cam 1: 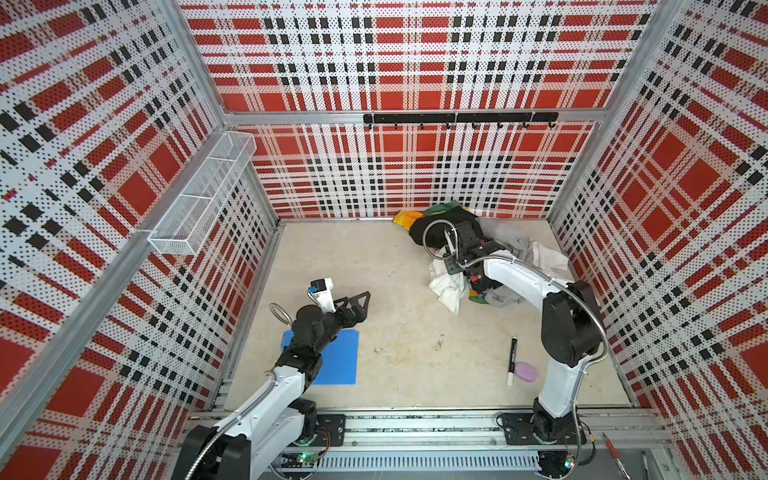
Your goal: Pick out a specific cloth from the pile
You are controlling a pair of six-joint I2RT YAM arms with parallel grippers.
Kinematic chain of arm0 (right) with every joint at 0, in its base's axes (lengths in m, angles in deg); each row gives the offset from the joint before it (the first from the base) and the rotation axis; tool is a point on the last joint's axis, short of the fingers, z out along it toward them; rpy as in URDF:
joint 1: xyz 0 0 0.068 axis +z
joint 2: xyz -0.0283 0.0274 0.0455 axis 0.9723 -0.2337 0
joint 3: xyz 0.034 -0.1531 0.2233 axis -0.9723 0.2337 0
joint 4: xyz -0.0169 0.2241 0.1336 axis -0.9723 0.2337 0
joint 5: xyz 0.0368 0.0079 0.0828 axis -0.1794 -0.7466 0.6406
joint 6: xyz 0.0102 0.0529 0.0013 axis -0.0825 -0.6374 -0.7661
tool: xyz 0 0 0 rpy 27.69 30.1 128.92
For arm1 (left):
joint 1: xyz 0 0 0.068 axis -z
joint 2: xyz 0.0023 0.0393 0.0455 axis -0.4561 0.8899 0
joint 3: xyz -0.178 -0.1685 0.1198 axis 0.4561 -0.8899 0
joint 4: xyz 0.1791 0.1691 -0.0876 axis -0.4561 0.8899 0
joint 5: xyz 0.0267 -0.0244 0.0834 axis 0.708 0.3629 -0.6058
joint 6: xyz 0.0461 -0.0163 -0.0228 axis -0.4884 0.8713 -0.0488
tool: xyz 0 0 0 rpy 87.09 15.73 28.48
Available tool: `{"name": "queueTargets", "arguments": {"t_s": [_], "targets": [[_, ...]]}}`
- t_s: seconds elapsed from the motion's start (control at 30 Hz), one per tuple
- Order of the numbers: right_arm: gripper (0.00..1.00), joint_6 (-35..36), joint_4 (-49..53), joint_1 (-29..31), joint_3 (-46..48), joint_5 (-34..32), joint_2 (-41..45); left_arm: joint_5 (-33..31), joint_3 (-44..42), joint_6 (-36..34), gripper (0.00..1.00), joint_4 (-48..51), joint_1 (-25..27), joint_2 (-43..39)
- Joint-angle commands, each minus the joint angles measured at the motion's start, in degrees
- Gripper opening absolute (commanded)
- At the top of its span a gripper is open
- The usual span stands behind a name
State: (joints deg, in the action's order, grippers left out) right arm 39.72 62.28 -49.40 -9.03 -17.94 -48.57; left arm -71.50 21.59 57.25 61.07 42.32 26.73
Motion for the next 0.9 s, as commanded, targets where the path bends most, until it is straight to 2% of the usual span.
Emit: {"name": "queueTargets", "arguments": {"t_s": [0.0,0.17,0.3,0.57,0.73,0.8,0.87], "targets": [[0.58,-1.47,-4.89,-0.02,1.26,3.69,5.36,-1.08,2.59,-1.42,0.99,-2.52,1.95,1.24],[0.83,-2.59,-6.51,-0.04,4.93,5.44,11.31,-0.85,3.82,-1.43,0.99,-2.82,2.73,3.05],[0.98,-3.81,-10.07,-0.02,10.76,7.05,19.35,-0.4,5.0,-1.9,0.99,-2.8,3.95,4.31],[1.0,-6.63,-16.43,-0.02,27.13,5.19,37.52,1.45,9.06,-3.97,0.99,-2.59,7.65,8.84],[1.0,-10.74,-16.06,-0.13,35.49,3.89,48.58,0.3,17.1,-5.51,1.0,4.33,11.28,16.43],[1.0,-12.81,-15.65,-0.17,39.09,3.59,52.73,-0.39,20.83,-6.33,0.97,7.42,13.06,19.81],[1.0,-14.1,-15.82,-0.2,42.75,4.33,56.84,1.24,23.84,-6.27,0.89,8.34,13.68,24.1]]}}
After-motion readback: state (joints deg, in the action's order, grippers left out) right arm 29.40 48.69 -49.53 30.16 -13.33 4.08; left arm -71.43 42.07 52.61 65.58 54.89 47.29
